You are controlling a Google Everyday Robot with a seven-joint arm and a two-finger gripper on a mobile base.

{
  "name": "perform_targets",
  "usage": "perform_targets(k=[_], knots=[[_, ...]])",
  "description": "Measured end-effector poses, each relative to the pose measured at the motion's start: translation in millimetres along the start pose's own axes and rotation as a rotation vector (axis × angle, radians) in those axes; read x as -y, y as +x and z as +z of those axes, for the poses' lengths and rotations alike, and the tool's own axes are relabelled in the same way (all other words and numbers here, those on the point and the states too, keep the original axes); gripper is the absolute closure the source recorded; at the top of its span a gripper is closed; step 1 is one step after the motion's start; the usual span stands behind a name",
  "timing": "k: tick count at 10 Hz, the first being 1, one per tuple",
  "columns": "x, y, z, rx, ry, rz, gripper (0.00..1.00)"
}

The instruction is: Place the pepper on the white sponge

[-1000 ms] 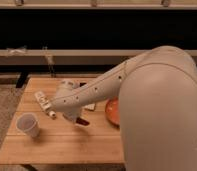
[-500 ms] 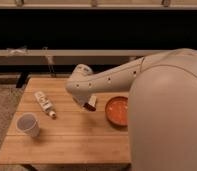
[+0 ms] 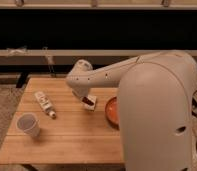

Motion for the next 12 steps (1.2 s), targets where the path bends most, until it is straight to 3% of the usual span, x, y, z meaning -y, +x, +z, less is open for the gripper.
perform_targets(k=[7,12], knots=[[39,15,35,0.008,-0.028,0.069,1.00],[45,8,53,0.014,-0.031,0.076,1.00]])
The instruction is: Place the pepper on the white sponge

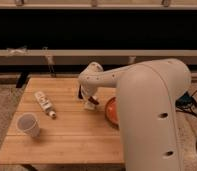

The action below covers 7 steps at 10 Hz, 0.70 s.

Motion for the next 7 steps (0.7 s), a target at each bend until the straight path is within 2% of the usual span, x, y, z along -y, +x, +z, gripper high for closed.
perform_targets(k=[2,3,5,7], knots=[[1,-4,4,0.003,0.004,-0.001,1.00],[1,-6,6,0.005,0.004,0.001,0.95],[5,-5,10,0.005,0.005,0.009,0.78],[5,-5,16,0.004,0.002,0.011,0.56]])
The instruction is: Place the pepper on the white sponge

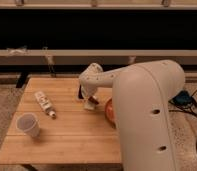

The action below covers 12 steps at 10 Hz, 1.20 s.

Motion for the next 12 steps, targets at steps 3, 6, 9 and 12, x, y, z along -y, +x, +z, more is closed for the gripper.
perform_targets(k=[3,6,9,12], knots=[[2,3,3,-0.004,-0.006,0.000,0.26],[3,8,0,-0.014,-0.011,-0.002,0.20],[1,11,-6,-0.013,-0.014,-0.018,0.20],[-2,10,-11,-0.005,-0.013,-0.031,0.20]])
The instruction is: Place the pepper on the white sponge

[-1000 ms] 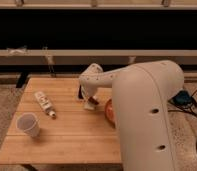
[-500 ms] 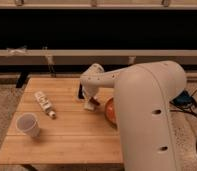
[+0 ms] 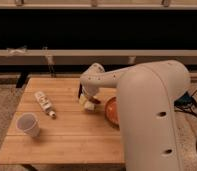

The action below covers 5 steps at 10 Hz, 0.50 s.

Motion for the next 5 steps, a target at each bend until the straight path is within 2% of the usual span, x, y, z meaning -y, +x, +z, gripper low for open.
perform_targets(k=[2,3,5], knots=[[0,-4,-13,0.018,0.015,-0.012,0.20],[-1,-7,-28,0.029,0.026,-0.023,0.20],[-6,-11,-47,0.052,0.020,-0.047,0.20]])
